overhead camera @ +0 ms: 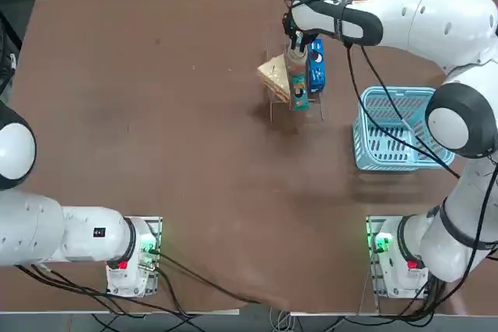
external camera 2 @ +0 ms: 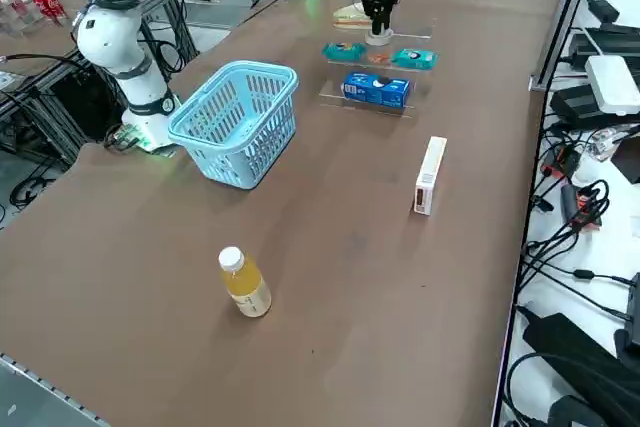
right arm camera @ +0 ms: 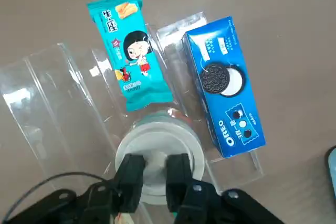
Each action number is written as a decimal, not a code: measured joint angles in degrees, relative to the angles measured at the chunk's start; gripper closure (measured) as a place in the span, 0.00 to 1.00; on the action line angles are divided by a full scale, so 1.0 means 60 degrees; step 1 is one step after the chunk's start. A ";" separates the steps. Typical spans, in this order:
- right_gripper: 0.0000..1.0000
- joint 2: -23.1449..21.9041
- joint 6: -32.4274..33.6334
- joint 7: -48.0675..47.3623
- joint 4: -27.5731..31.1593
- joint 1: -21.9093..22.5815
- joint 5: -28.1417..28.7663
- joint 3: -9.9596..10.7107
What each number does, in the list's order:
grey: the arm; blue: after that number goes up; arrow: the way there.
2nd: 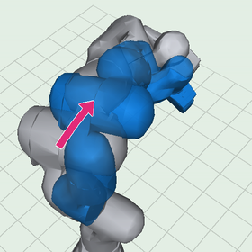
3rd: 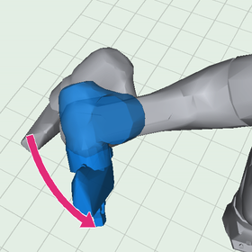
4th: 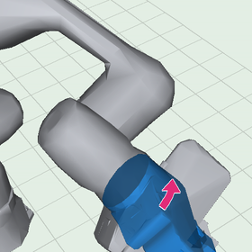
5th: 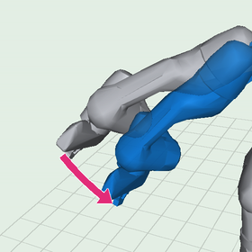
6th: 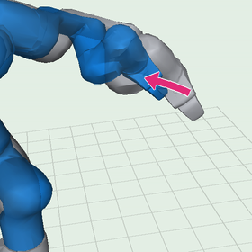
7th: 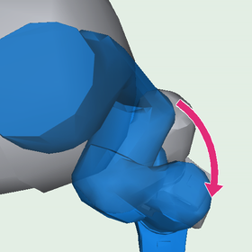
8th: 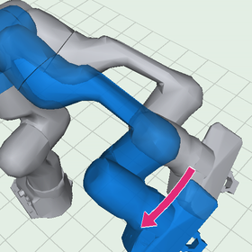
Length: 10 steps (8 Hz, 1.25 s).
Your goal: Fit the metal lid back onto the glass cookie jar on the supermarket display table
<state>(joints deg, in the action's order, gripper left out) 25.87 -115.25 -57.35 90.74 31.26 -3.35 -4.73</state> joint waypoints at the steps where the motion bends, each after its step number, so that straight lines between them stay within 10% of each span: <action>1: 0.74 0.0001 -0.0002 0.0000 0.0007 0.0000 0.0000 0.0000; 10: 0.74 0.0010 -0.0030 -0.0003 0.0120 0.0019 -0.0012 -0.0004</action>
<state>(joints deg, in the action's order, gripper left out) 25.93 -115.43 -57.37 91.46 31.37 -3.42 -4.75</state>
